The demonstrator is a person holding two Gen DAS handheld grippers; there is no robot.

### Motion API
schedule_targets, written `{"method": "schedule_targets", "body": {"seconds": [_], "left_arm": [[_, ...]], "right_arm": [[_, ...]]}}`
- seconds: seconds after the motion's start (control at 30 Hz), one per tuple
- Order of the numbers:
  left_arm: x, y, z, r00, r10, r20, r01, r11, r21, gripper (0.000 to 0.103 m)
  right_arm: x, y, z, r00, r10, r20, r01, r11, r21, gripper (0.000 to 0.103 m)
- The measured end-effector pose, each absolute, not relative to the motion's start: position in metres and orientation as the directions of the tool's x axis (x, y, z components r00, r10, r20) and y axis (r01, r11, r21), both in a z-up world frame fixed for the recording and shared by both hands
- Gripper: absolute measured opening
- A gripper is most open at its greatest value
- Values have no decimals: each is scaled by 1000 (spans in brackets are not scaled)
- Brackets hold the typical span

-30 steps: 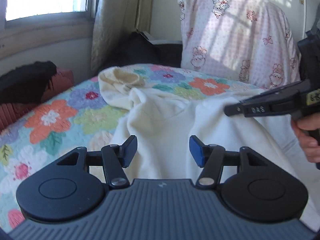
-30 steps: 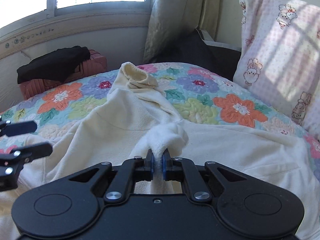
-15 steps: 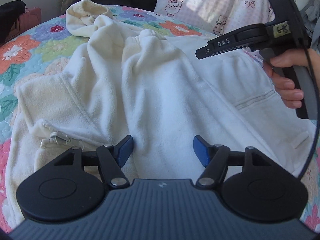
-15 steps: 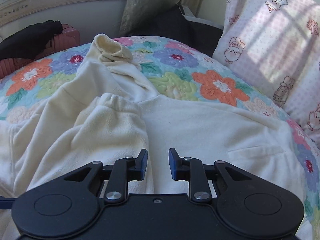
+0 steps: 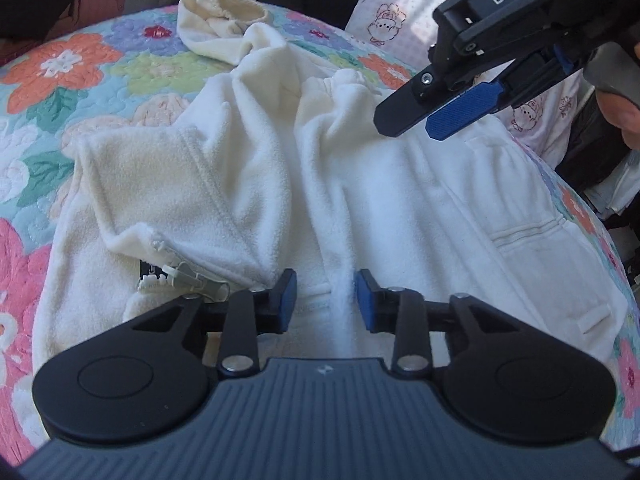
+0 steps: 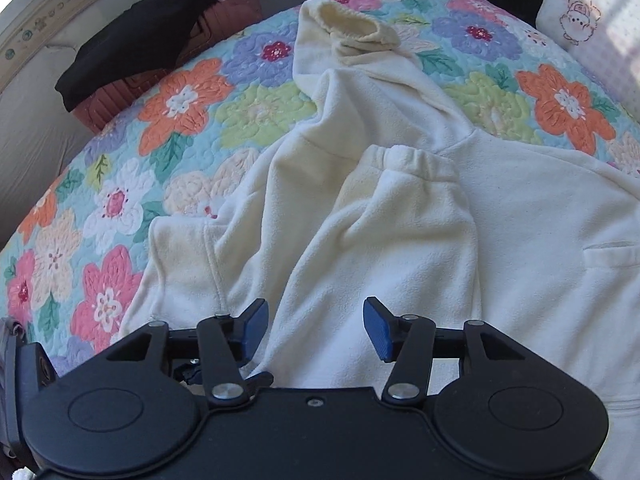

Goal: Fold clothes

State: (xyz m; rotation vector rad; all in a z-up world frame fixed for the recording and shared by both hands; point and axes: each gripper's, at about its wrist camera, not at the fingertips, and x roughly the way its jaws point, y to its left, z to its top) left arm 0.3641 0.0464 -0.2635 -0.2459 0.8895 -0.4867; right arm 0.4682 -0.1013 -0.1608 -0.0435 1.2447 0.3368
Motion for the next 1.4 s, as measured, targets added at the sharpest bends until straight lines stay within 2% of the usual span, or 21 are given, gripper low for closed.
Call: {"method": "schedule_targets", "body": {"seconds": [0.07, 0.13, 0.17, 0.3, 0.33, 0.37, 0.43, 0.5, 0.6, 0.63, 0.67, 0.7, 0.77, 0.9, 0.97, 1.0, 1.1, 1.23, 1.27, 1.37, 1.4], "left_arm": [[366, 48, -267, 524, -524, -671, 290, 851, -438, 41], [365, 44, -268, 534, -494, -686, 314, 869, -381, 22], [365, 42, -269, 540, -474, -695, 324, 880, -348, 5], [367, 44, -271, 542, -476, -693, 305, 880, -365, 4], [367, 44, -270, 549, -468, -693, 304, 884, -356, 4], [367, 42, -266, 562, -452, -693, 306, 892, -333, 4], [364, 41, -259, 579, -422, -697, 313, 905, -288, 4], [363, 43, -249, 589, -420, -691, 322, 906, -276, 4], [365, 55, -228, 600, -412, -686, 351, 906, -237, 9], [366, 61, -220, 618, -404, -675, 355, 909, -218, 13], [366, 72, -213, 646, -388, -658, 336, 918, -211, 26], [366, 85, -208, 666, -385, -639, 320, 921, -220, 46], [370, 114, -203, 700, -373, -609, 270, 928, -258, 58], [386, 160, -212, 734, -262, -626, 69, 946, -316, 52], [392, 163, -218, 719, -282, -635, 71, 939, -336, 38], [394, 162, -221, 709, -297, -639, 79, 935, -347, 37], [401, 151, -228, 686, -360, -632, 130, 916, -380, 38], [426, 143, -255, 662, -402, -632, 94, 882, -462, 53], [433, 142, -264, 661, -404, -632, 70, 873, -483, 51], [433, 140, -263, 729, -370, -575, 54, 870, -491, 1], [426, 139, -255, 764, -333, -553, 47, 883, -467, 0]], "right_arm": [[479, -91, -172, 260, 207, -943, -284, 950, 131, 63], [495, -83, -189, 278, 182, -943, -272, 957, 105, 67], [502, -82, -198, 297, 174, -939, -256, 962, 97, 69], [524, -88, -232, 366, 142, -920, -218, 974, 63, 66], [529, -91, -241, 372, 124, -920, -211, 976, 46, 52], [532, -93, -247, 368, 113, -923, -210, 977, 36, 27], [529, -99, -242, 424, 160, -892, -225, 972, 67, 14], [519, -105, -230, 489, 242, -838, -265, 957, 122, 14], [513, -109, -224, 512, 263, -818, -316, 943, 105, 15], [516, -107, -227, 499, 229, -836, -320, 945, 68, 28], [519, -111, -228, 494, 201, -846, -287, 956, 59, 41], [518, -117, -227, 501, 204, -841, -257, 963, 81, 44], [518, -126, -220, 505, 261, -823, -229, 960, 163, 45], [513, -127, -205, 506, 341, -792, -222, 939, 262, 46], [510, -125, -199, 505, 363, -783, -216, 931, 293, 48], [508, -124, -197, 503, 373, -780, -209, 928, 308, 48], [502, -120, -193, 484, 400, -779, -220, 917, 334, 48], [498, -119, -195, 483, 382, -788, -230, 924, 307, 49], [498, -121, -196, 482, 377, -791, -224, 926, 306, 49], [501, -130, -200, 491, 353, -797, -194, 935, 295, 50], [502, -133, -201, 494, 341, -800, -185, 940, 286, 50]]}}
